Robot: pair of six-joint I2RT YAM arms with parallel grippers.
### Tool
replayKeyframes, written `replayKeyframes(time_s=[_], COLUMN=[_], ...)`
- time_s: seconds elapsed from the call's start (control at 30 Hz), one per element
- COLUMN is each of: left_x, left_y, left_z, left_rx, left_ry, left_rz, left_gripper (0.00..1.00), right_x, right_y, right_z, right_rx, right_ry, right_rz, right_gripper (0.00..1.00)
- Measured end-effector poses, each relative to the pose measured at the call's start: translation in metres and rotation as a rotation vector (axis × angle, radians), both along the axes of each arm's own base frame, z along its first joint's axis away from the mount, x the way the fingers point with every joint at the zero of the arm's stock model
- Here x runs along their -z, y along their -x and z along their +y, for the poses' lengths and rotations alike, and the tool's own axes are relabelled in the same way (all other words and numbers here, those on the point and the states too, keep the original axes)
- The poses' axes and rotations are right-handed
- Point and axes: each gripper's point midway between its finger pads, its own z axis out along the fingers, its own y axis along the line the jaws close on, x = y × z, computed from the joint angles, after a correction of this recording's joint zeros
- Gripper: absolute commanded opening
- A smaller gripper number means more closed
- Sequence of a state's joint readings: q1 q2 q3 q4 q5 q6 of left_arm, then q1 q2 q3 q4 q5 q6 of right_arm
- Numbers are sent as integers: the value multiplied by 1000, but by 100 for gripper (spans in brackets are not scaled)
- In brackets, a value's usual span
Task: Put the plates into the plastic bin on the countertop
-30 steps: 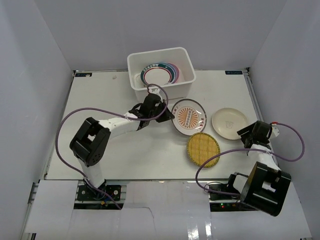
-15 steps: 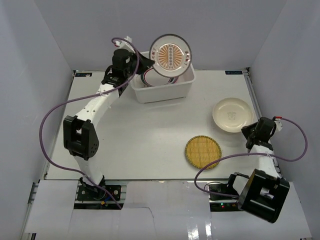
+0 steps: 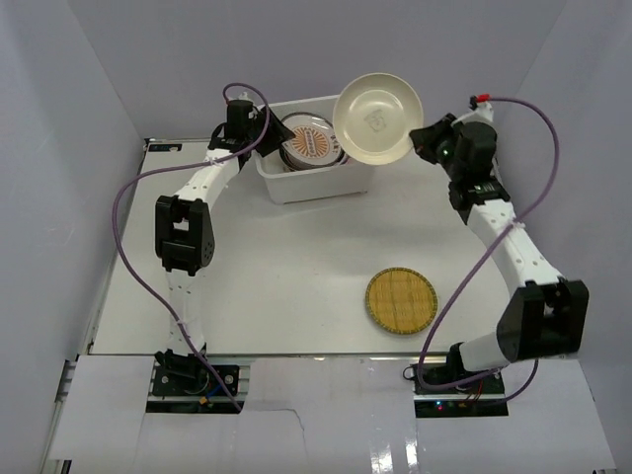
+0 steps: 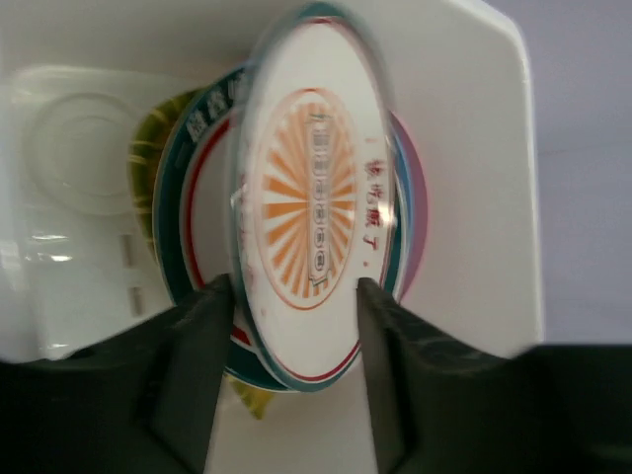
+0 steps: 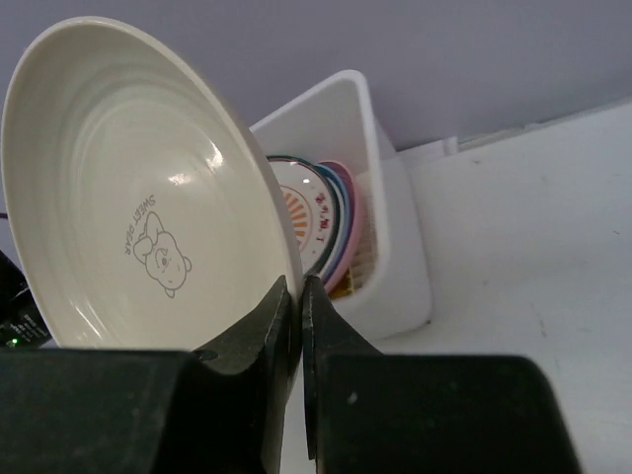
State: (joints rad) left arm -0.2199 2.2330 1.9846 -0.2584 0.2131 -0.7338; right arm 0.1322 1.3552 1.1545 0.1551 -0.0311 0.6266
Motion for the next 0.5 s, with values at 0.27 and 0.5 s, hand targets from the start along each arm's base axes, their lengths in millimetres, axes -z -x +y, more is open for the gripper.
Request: replayKeyframes(time_s=[0.27,0.5], left_x=[-54,-180], left_y=[25,130], left_z=[1,29], left_rx=[42,23], left_ry=[-13,26], left_rz=[-80,-341], left_gripper=[81,76], right_x=[16,85], right_y=[-101,-142], right_z=[105,164], right_rx=[-175,-267], right_ry=[81,126], right_rz=[48,171], right_gripper=[8,26])
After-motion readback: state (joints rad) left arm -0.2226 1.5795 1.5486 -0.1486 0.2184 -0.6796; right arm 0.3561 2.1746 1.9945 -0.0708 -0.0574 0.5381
